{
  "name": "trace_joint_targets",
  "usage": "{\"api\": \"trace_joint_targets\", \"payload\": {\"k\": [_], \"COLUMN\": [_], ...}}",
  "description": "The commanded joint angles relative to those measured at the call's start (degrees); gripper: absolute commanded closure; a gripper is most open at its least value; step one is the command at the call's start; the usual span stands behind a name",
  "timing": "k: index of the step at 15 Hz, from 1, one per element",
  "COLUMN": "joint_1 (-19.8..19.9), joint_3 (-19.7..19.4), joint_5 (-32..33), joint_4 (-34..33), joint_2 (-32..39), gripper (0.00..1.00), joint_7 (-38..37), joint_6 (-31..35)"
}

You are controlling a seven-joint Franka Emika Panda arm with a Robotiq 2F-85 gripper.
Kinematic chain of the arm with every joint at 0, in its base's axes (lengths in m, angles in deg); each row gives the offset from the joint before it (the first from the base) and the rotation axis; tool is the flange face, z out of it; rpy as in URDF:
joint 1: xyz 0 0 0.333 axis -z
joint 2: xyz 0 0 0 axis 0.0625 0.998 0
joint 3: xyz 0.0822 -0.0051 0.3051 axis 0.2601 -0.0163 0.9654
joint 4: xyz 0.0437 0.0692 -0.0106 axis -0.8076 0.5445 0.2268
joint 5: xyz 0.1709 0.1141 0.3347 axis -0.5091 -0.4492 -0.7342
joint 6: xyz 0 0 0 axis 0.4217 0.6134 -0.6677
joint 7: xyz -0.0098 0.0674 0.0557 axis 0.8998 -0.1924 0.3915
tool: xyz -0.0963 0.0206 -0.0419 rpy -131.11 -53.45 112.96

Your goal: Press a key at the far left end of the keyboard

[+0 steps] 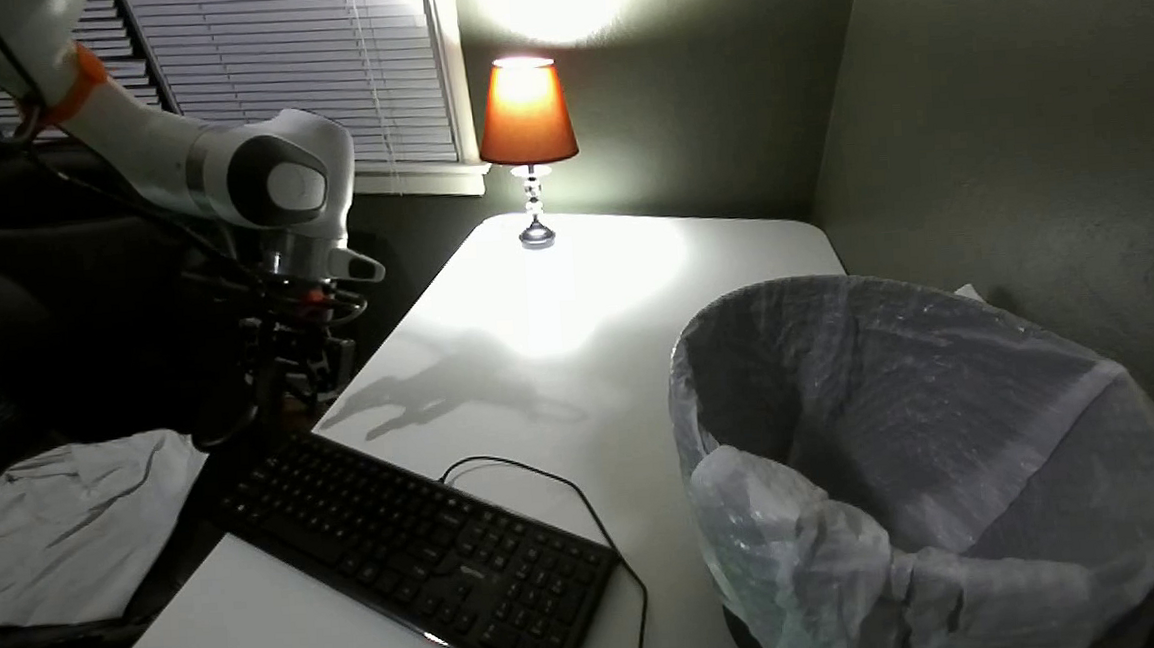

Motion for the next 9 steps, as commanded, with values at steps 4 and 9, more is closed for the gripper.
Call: {"api": "trace_joint_targets", "payload": {"k": [4, 9], "joint_1": [-1.8, -2.9], "joint_3": [-0.2, -0.5], "joint_5": [3.2, 5.9], "joint_4": [4.5, 6.5], "joint_2": [-5.5, -8.8], "gripper": [0.0, 0.0], "joint_7": [-3.5, -6.3], "joint_6": [2.5, 4.1]}}
